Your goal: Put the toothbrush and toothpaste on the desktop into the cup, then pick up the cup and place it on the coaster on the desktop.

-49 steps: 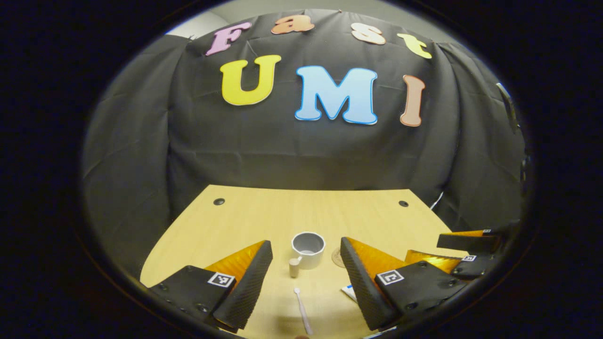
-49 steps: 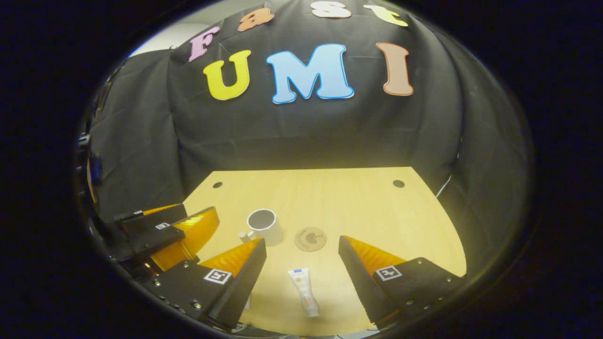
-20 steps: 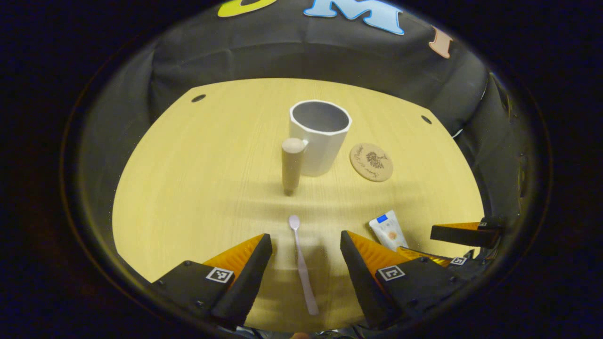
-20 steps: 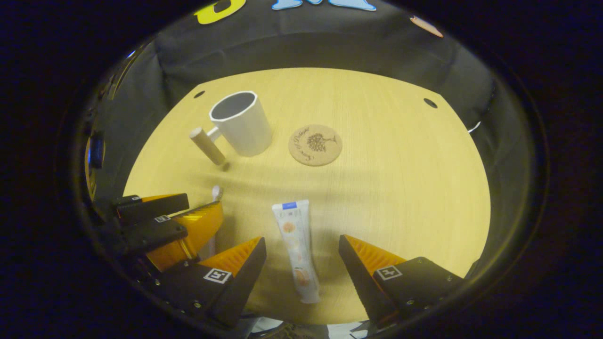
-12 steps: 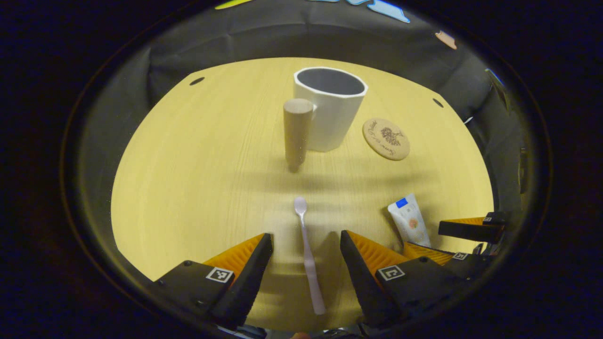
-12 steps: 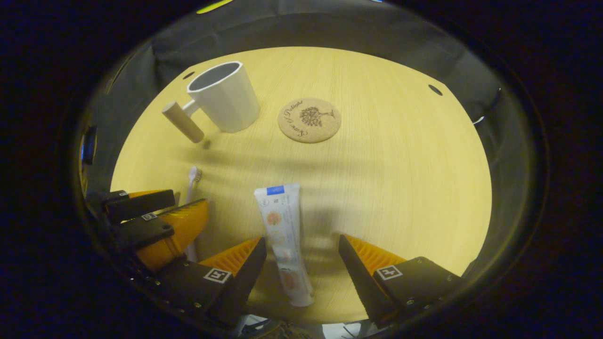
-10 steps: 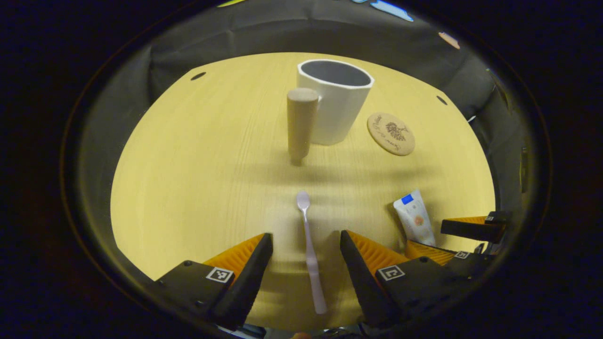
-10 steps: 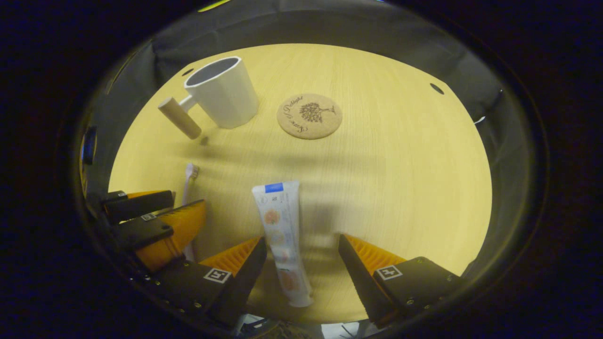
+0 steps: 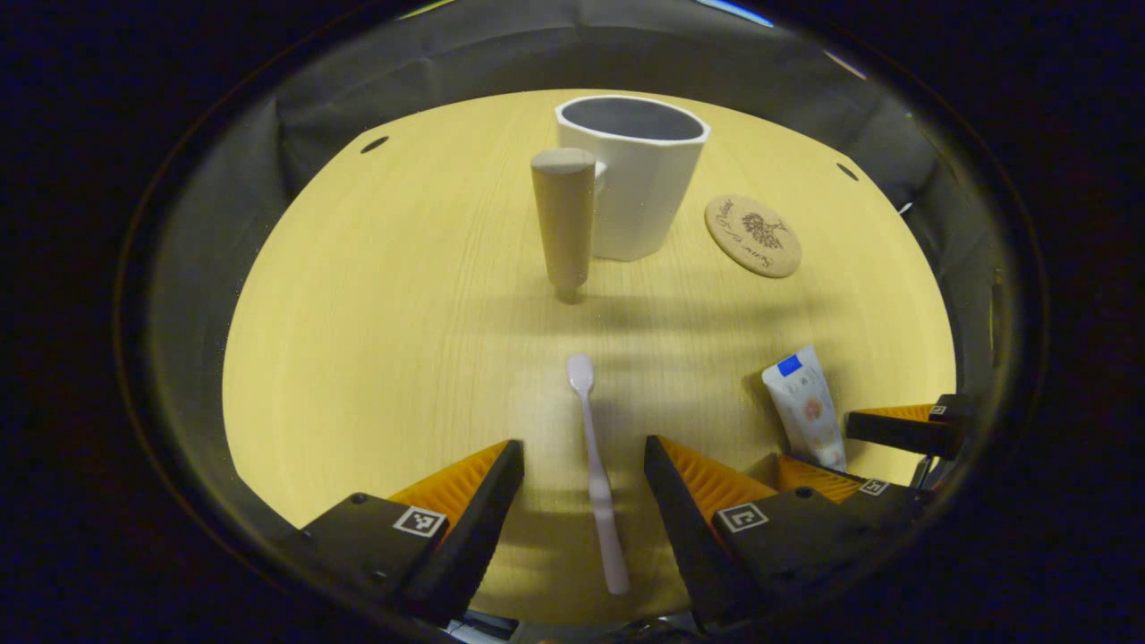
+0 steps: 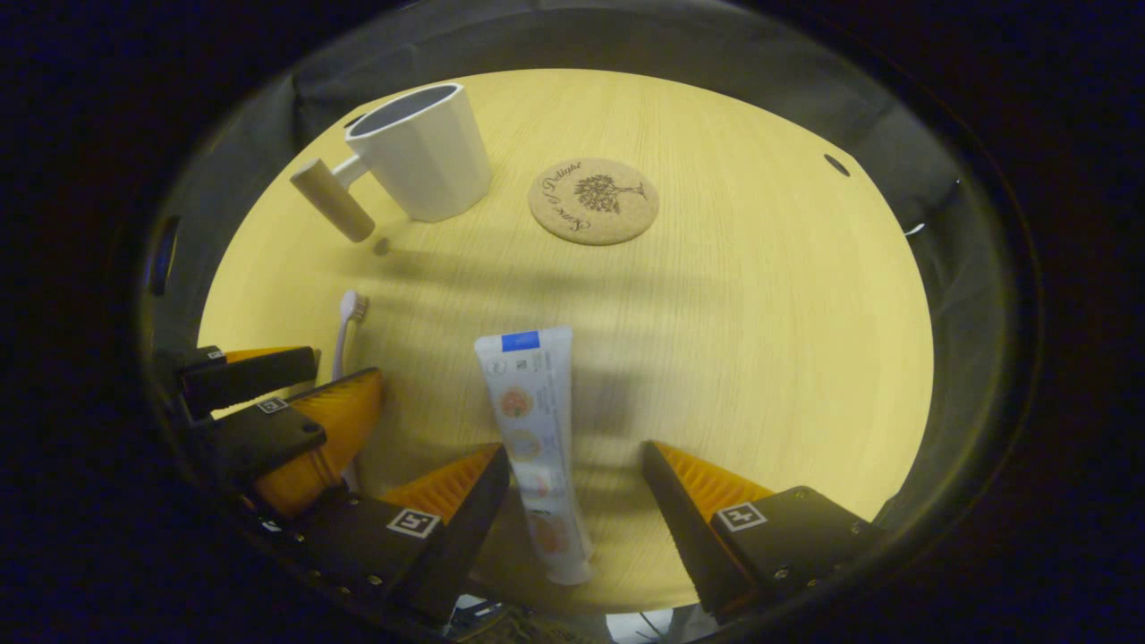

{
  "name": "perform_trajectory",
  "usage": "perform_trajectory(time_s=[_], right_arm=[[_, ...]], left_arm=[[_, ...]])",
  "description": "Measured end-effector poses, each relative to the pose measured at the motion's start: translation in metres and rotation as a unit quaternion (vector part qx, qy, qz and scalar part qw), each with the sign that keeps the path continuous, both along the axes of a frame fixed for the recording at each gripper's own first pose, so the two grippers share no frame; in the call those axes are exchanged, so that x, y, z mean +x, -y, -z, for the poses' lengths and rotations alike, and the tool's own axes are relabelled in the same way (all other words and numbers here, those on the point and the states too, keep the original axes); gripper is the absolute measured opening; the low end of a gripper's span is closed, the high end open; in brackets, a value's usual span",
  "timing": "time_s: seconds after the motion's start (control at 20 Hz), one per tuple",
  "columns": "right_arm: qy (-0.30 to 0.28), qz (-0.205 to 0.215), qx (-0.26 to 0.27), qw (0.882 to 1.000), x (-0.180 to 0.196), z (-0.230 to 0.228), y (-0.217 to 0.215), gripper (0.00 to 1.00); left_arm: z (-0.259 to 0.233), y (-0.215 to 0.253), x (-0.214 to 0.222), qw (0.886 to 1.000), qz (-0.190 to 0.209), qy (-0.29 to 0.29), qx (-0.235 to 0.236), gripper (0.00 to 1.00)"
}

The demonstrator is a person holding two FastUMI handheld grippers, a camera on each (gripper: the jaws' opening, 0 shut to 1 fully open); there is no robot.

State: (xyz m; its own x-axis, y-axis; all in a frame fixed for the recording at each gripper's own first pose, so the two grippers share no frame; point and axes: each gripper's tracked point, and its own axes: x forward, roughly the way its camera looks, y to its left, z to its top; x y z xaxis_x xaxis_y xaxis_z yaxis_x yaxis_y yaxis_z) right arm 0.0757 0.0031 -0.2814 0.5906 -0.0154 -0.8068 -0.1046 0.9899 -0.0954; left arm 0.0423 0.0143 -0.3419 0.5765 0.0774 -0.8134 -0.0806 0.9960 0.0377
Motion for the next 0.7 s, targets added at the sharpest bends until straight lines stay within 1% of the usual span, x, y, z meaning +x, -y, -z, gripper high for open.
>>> perform_trajectory(time_s=[0.05,0.1,0.15,0.2,0.25,0.3,0.35,0.4,0.45,0.5,0.55,0.6,0.65,0.7], right_arm=[[-0.003,0.000,-0.001,1.000,-0.001,0.000,-0.001,0.96],[-0.009,-0.004,-0.001,1.000,-0.004,0.001,-0.001,0.92],[-0.009,-0.007,-0.002,1.000,0.000,0.004,0.000,0.82],[-0.010,-0.005,-0.002,1.000,-0.003,0.000,0.000,0.59],[-0.014,-0.003,0.001,1.000,0.001,0.004,0.000,0.47],[-0.019,-0.003,0.001,1.000,-0.003,0.001,0.000,0.37],[-0.021,0.005,0.006,1.000,-0.003,0.000,0.001,0.37],[-0.029,0.014,0.011,0.999,-0.007,-0.002,-0.001,0.22],[-0.032,0.015,0.010,0.999,-0.005,0.000,0.001,0.23],[-0.025,0.021,0.014,0.999,-0.002,-0.001,0.001,0.22],[-0.028,0.021,0.015,0.999,-0.004,0.001,0.000,0.13],[-0.019,0.023,0.018,0.999,0.000,-0.002,0.001,0.13],[-0.021,0.022,0.019,0.999,-0.006,-0.003,0.000,0.07],[-0.014,0.022,0.022,0.999,-0.003,-0.002,0.000,0.07]], left_arm=[[0.000,0.000,0.000,1.000,0.002,0.000,0.001,1.00],[-0.001,0.000,0.001,1.000,0.006,0.002,0.002,0.98],[-0.001,0.001,0.005,1.000,0.008,0.009,0.003,0.84],[-0.004,0.000,0.005,1.000,0.009,0.011,0.007,0.65],[-0.003,0.001,0.005,1.000,0.009,0.010,0.007,0.45],[-0.003,0.001,0.006,1.000,0.012,0.009,0.009,0.34],[-0.004,0.001,0.008,1.000,0.014,0.013,0.010,0.39],[-0.001,0.000,0.007,1.000,0.007,0.016,0.005,0.24],[-0.006,0.002,0.008,1.000,0.007,0.019,0.006,0.09],[-0.005,0.002,0.010,1.000,0.008,0.022,0.007,0.09],[-0.005,0.001,0.008,1.000,0.008,0.021,0.007,0.14],[-0.005,0.001,0.009,1.000,0.007,0.021,0.009,0.07],[-0.006,0.001,0.008,1.000,0.007,0.023,0.009,0.07],[-0.007,0.001,0.008,1.000,0.007,0.025,0.009,0.07]])
